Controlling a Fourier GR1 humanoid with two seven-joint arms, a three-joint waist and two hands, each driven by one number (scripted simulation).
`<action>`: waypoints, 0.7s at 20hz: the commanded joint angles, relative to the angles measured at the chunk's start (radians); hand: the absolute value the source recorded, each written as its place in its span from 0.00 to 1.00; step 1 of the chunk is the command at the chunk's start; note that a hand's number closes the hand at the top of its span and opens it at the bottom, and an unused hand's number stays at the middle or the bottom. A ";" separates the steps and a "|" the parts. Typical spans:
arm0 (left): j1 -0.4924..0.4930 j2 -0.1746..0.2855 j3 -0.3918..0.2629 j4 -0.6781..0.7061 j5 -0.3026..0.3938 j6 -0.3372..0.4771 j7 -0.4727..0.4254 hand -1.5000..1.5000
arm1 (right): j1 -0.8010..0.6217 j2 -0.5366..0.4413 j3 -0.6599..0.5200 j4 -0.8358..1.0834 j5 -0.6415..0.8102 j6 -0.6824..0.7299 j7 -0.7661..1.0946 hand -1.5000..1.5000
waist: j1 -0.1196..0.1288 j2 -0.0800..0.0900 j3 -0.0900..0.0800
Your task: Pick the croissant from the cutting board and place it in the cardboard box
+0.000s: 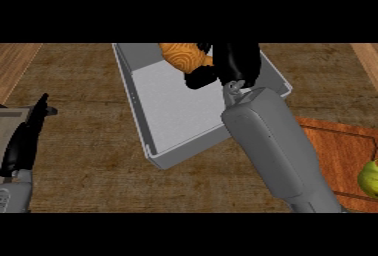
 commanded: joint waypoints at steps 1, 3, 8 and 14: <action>0.017 0.004 0.010 -0.002 -0.002 0.002 -0.036 0.50 | -0.140 0.004 -0.044 0.238 -0.091 -0.121 -0.029 1.00 | 0.011 0.001 0.000; -0.043 0.028 0.014 0.018 0.012 -0.040 0.020 0.50 | -0.232 0.004 -0.051 0.327 -0.138 -0.119 -0.008 1.00 | 0.010 0.002 0.000; -0.041 -0.007 -0.024 -0.035 -0.011 -0.024 0.051 0.50 | -0.286 0.004 -0.058 0.610 -0.186 -0.289 -0.158 1.00 | 0.031 0.009 0.000; -0.034 -0.020 -0.030 -0.020 -0.017 -0.017 0.004 0.50 | -0.359 0.004 -0.086 0.836 -0.191 -0.396 -0.147 1.00 | 0.058 0.021 -0.001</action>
